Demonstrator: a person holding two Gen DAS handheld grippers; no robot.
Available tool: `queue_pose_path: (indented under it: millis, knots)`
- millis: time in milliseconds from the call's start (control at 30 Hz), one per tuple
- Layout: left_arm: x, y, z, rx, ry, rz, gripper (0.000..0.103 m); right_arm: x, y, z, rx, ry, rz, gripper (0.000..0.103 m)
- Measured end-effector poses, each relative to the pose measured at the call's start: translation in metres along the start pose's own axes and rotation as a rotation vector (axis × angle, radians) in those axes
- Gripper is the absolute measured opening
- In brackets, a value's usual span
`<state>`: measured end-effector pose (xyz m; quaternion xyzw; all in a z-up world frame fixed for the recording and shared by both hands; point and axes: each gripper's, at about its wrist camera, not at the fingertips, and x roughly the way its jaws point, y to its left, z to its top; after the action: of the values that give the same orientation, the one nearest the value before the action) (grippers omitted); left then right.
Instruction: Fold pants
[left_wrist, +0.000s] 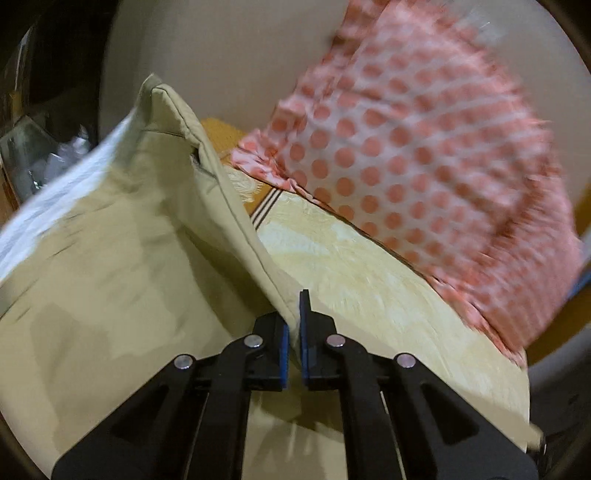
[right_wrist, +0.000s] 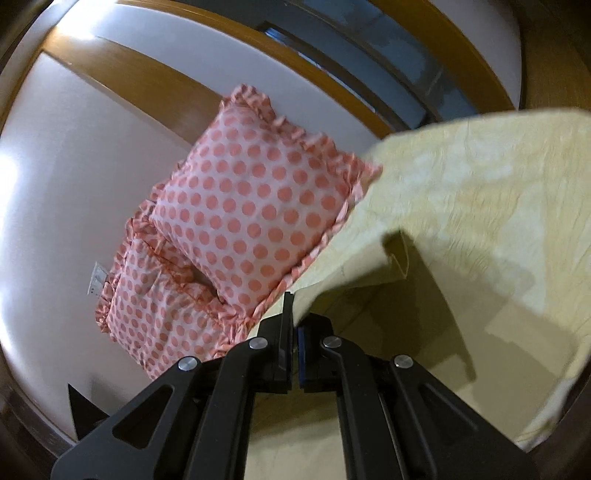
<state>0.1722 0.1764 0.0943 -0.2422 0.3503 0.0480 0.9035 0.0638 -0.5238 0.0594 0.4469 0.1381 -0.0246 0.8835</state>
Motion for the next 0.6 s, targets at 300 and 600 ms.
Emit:
queue_pose_path:
  millis: [300,600]
  knots:
    - [-0.083,0.062,-0.14,-0.06,0.049,0.055,0.006,-0.017,-0.048,-0.026,0.084,0.08,-0.133,0.001]
    - [-0.091,0.072,-0.167,-0.037,0.01,0.035,0.007,-0.038,-0.057,-0.036,0.074,0.069,-0.203,0.002]
